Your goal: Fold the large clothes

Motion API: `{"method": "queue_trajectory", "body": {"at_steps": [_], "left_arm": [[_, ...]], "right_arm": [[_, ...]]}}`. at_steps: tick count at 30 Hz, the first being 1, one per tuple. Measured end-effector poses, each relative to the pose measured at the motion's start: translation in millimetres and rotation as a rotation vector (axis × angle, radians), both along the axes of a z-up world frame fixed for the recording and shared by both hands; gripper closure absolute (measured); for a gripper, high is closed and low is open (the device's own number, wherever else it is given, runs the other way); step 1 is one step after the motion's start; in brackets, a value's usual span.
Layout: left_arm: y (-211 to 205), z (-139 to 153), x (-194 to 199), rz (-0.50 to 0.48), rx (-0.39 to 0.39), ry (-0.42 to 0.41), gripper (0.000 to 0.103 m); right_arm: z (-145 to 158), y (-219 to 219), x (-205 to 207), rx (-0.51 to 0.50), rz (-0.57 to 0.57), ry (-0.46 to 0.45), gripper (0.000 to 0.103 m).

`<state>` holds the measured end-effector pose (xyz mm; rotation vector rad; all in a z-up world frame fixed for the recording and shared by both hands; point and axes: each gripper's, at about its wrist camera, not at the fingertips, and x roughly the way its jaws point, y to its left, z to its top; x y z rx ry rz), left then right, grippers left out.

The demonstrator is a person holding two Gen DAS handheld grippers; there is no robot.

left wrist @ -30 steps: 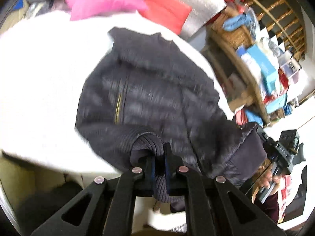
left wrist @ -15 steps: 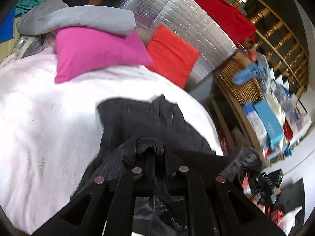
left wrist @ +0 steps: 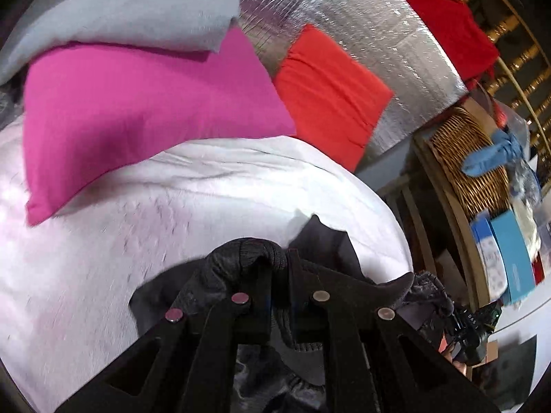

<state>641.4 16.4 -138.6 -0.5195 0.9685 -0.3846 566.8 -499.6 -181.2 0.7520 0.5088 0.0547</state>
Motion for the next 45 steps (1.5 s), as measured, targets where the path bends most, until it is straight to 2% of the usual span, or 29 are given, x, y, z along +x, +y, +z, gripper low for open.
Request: {"method": "queue_trajectory", "body": {"at_steps": [3, 7, 9, 11, 12, 13, 14, 15, 16, 17, 19, 20, 21, 25, 28, 32, 34, 36, 39, 41, 43, 45], "left_arm": [[-5, -19, 26, 0.005, 0.012, 0.029, 0.095], [-10, -61, 53, 0.029, 0.018, 0.087, 0.095], [-12, -78, 58, 0.038, 0.03, 0.099, 0.094], [-13, -89, 58, 0.043, 0.019, 0.095, 0.093], [-12, -91, 55, 0.047, 0.01, 0.084, 0.093], [-10, -91, 53, 0.045, 0.001, 0.076, 0.093], [-8, -90, 51, 0.037, -0.015, 0.069, 0.092], [-5, -88, 48, 0.027, -0.044, 0.062, 0.088], [0, -86, 44, 0.026, -0.07, 0.06, 0.085], [4, -82, 40, 0.04, -0.076, 0.055, 0.076], [13, -68, 20, 0.101, -0.044, 0.012, 0.057], [15, -62, 12, 0.117, -0.027, -0.005, 0.039], [19, -56, 2, 0.135, -0.009, -0.02, 0.033], [36, -39, -47, 0.208, -0.009, -0.026, 0.033], [37, -34, -94, 0.218, -0.016, -0.022, 0.033], [28, -44, -165, 0.243, -0.005, 0.002, 0.033], [20, -58, -195, 0.228, 0.015, 0.039, 0.033], [18, -71, -214, 0.222, 0.01, 0.074, 0.033], [27, -94, -220, 0.244, -0.061, 0.166, 0.033], [33, -105, -217, 0.273, -0.094, 0.196, 0.033], [37, -113, -211, 0.316, -0.094, 0.209, 0.033], [39, -120, -202, 0.342, -0.118, 0.216, 0.031]], "right_arm": [[-21, -5, 35, 0.0, -0.012, 0.039, 0.094], [-56, -18, 71, 0.03, -0.044, 0.101, 0.094], [-74, -25, 83, 0.083, -0.043, 0.139, 0.093], [-89, -36, 87, 0.164, -0.041, 0.165, 0.088], [-92, -41, 85, 0.2, -0.043, 0.162, 0.076], [-93, -50, 77, 0.252, -0.078, 0.139, 0.044], [-92, -55, 67, 0.283, -0.104, 0.118, 0.025], [-91, -67, 50, 0.34, -0.152, 0.071, 0.011], [-89, -71, 39, 0.362, -0.18, 0.043, 0.011], [-86, -80, 22, 0.392, -0.202, 0.002, 0.011], [-79, -86, -4, 0.387, -0.203, -0.007, 0.011], [-77, -86, -13, 0.384, -0.198, -0.012, 0.011], [-73, -85, -29, 0.381, -0.189, -0.021, 0.011], [-59, -73, -91, 0.377, -0.158, -0.055, 0.011], [-50, -52, -133, 0.361, -0.145, -0.056, 0.011], [-48, -19, -170, 0.358, -0.106, -0.029, 0.011], [-61, -1, -187, 0.369, -0.09, 0.019, 0.011], [-78, 12, -198, 0.425, -0.073, 0.062, 0.011], [-106, 30, -203, 0.483, -0.072, 0.136, 0.011], [-119, 36, -195, 0.469, -0.09, 0.173, 0.011], [-127, 35, -187, 0.441, -0.105, 0.193, 0.011], [-136, 30, -180, 0.421, -0.144, 0.192, 0.011]]}}
